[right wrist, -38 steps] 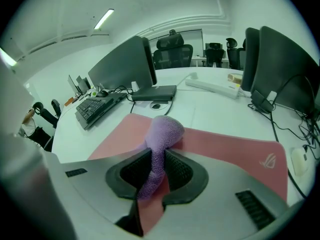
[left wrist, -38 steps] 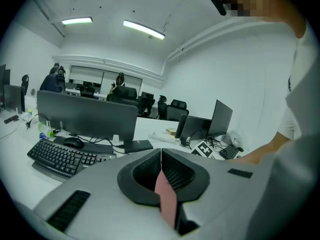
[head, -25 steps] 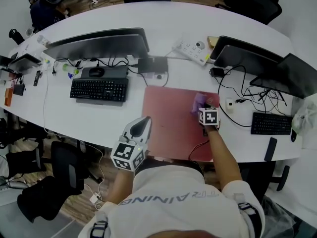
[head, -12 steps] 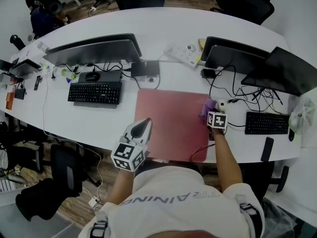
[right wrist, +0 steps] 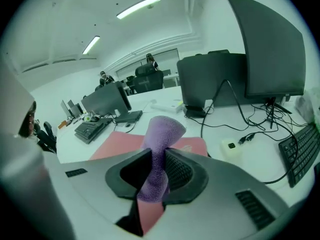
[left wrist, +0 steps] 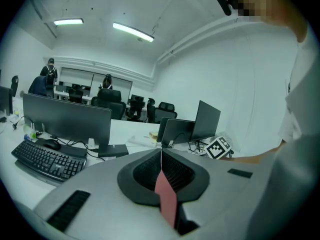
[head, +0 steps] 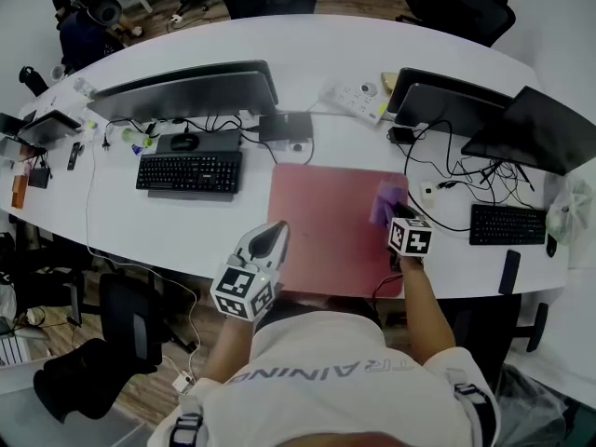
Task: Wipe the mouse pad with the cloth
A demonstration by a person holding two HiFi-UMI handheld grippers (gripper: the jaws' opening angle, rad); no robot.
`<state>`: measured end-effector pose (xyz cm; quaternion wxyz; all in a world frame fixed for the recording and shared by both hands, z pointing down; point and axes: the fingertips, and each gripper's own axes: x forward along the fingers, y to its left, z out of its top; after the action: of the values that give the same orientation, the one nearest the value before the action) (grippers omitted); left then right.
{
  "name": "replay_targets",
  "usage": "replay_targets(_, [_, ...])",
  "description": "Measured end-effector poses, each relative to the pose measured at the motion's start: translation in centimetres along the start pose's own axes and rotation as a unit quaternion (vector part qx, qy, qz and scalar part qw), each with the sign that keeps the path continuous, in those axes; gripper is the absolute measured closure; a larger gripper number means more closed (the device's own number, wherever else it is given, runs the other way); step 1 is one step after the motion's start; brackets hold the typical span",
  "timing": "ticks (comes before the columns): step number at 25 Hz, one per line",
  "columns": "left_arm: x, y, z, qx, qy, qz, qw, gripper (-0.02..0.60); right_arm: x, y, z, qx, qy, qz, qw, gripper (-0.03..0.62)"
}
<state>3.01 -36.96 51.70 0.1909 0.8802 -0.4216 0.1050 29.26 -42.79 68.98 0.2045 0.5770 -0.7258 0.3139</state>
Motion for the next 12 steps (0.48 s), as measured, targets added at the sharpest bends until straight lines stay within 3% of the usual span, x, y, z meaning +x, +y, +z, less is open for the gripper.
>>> replay_targets(12, [-9.8,9.6,-1.1,-0.011,-0.011,0.011,0.9998,0.549,1.5,20.4,-1.6,-0.050,0.003,0.080,0.996,0.502])
